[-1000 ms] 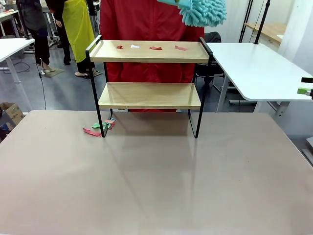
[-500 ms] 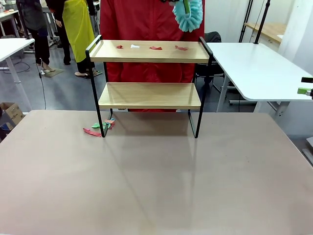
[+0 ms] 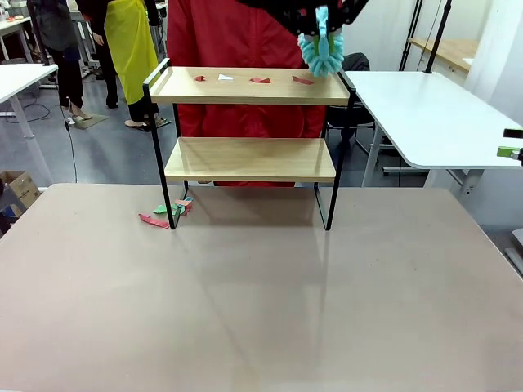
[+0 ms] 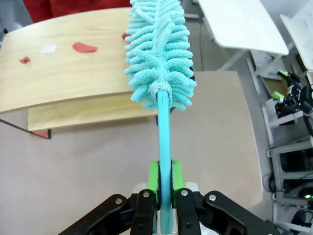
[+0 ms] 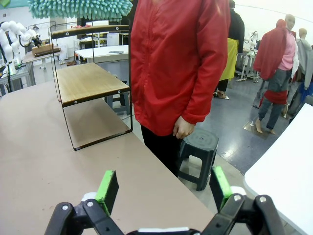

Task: Clean the shelf.
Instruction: Clean the specific section of the Shelf indicated by the human with the Duster.

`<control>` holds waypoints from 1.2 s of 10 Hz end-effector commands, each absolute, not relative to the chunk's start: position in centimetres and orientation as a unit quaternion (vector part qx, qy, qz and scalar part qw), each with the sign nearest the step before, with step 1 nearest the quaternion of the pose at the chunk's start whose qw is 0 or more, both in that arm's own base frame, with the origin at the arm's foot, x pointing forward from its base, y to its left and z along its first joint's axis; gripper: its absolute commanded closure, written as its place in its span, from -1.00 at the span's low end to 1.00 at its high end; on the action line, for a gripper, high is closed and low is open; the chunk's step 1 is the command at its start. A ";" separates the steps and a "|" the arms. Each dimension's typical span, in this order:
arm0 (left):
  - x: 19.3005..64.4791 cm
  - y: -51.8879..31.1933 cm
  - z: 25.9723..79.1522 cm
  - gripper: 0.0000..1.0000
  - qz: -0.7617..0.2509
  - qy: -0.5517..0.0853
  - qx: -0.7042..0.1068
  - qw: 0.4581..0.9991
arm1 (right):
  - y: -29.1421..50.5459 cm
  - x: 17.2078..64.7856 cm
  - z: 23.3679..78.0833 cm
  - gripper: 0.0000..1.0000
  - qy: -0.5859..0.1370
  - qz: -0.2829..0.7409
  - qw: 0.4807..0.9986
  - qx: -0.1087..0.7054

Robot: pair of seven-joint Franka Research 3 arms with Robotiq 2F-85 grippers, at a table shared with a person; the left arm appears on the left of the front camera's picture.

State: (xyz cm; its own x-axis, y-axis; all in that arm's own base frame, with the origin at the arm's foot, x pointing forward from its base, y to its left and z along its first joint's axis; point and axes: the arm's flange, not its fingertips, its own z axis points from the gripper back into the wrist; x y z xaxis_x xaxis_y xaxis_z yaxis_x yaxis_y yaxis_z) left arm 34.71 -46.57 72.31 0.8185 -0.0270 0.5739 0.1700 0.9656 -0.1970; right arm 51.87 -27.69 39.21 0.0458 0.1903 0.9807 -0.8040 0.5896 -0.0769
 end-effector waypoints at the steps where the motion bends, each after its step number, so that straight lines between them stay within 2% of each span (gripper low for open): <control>1: 35.1 -48.1 72.0 0.74 -0.047 -0.286 -0.119 0.950 | -27.5 52.0 39.8 -1.00 -0.579 0.367 0.679 0.262; 5: 35.3 -49.3 69.9 0.74 -0.016 -0.260 -0.095 0.961 | -27.5 52.0 39.8 -1.00 -0.579 0.367 0.679 0.262; 6: 35.4 -49.4 70.4 0.74 -0.020 -0.236 -0.086 0.968 | -27.5 52.0 39.8 -1.00 -0.579 0.367 0.679 0.262; 8: 35.3 -48.9 69.1 0.74 -0.035 -0.246 -0.096 0.964 | -27.5 52.0 39.8 -1.00 -0.579 0.367 0.679 0.262; 12: 38.0 -43.7 68.5 0.74 0.026 -0.215 -0.064 0.974 | -27.5 52.0 39.8 -1.00 -0.579 0.367 0.679 0.262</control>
State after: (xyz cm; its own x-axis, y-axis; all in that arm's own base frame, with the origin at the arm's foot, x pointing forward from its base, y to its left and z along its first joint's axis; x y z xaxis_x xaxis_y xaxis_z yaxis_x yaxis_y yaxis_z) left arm 38.68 -45.57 68.85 0.8945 0.0534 0.4438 0.0134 0.9892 -0.1462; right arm 51.88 -27.67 39.22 0.0456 0.1902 0.9807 -0.8042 0.5894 -0.0769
